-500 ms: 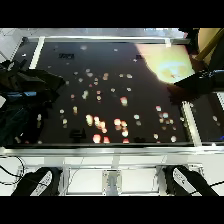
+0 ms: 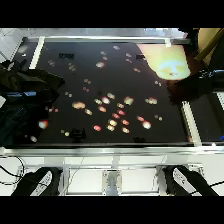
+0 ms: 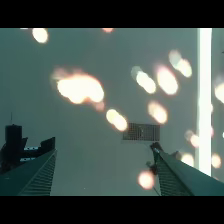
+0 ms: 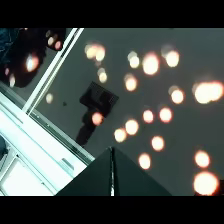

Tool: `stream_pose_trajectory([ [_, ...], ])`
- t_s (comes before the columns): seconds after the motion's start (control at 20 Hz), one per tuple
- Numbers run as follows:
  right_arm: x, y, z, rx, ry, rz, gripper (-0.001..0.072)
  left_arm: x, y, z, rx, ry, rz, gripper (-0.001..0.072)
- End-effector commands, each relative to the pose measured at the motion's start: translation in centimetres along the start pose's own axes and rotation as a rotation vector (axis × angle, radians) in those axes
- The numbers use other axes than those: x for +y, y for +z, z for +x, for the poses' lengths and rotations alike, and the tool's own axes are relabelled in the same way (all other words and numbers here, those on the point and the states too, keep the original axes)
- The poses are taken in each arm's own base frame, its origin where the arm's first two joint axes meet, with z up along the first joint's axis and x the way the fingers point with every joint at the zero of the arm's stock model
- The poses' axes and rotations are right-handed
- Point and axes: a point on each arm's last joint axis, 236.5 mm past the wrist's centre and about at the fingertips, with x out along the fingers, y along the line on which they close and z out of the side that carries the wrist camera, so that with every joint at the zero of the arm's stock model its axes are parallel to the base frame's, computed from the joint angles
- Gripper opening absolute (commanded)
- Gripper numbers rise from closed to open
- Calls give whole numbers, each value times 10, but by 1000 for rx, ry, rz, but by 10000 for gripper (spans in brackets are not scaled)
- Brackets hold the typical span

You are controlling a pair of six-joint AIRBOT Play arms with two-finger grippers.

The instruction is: Fold the clothes and pants, and hang the long-sleeved shirts on hangers.

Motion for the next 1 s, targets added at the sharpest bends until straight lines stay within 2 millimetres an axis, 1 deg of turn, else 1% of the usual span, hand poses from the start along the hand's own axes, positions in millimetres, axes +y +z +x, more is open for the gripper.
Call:
stream_pose_trajectory([
  [0.0, -3, 0, 0, 1, -16, -77, 46, 0, 1, 0, -1, 0, 0, 683],
  [0.05, -9, 0, 0, 4, -39, -145, 48, 1, 4, 1, -13, 1, -1, 683],
  [0.15, -10, 3, -1, -7, -46, -168, 48, 5, 6, 5, -15, 14, -1, 680],
  [0.2, -10, 3, -1, -8, -46, -168, 48, 18, 7, 7, -16, 65, 24, 637],
  [0.25, -10, 3, -1, -9, -46, -169, 48, 35, 11, 8, -25, 137, 63, 526],
  [0.3, -10, 3, -1, -10, -46, -169, 48, 55, 16, 7, -35, 220, 114, 465],
  [0.35, -10, 5, -1, -17, -48, -169, 48, 86, 26, 0, -50, 356, 203, 468],
  [0.4, -8, 8, -1, -30, -38, -159, 49, 114, 35, -12, -57, 492, 288, 468],
  [0.45, -4, 12, -1, -49, -24, -155, 48, 142, 45, -30, -62, 626, 358, 468],
  [0.5, 1, 19, -1, -78, -4, -157, 48, 172, 53, -52, -72, 748, 361, 472],
  [0.55, 7, 26, -2, -113, 16, -159, 48, 199, 59, -73, -109, 835, 299, 520],
  [0.6, 11, 33, -3, -144, 33, -160, 48, 225, 63, -94, -175, 885, 181, 523],
  [0.65, 16, 41, -5, -179, 49, -160, 48, 248, 62, -112, -233, 909, 63, 526],
  [0.7, 17, 47, -6, -207, 54, -160, 48, 272, 55, -127, -279, 918, -55, 527],
  [0.75, 16, 52, -7, -227, 45, -158, 48, 294, 41, -137, -295, 921, -174, 528],
  [0.8, 14, 57, -8, -247, 36, -156, 48, 314, 24, -144, -302, 915, -302, 574],
  [0.85, 14, 58, -8, -250, 36, -152, 49, 333, 3, -147, -301, 891, -442, 678],
  [0.9, 14, 58, -8, -251, 36, -148, 49, 348, -17, -144, -291, 849, -572, 712],
  [0.95, 14, 58, -8, -251, 36, -149, 63, 359, -31, -138, -291, 797, -674, 713],
])
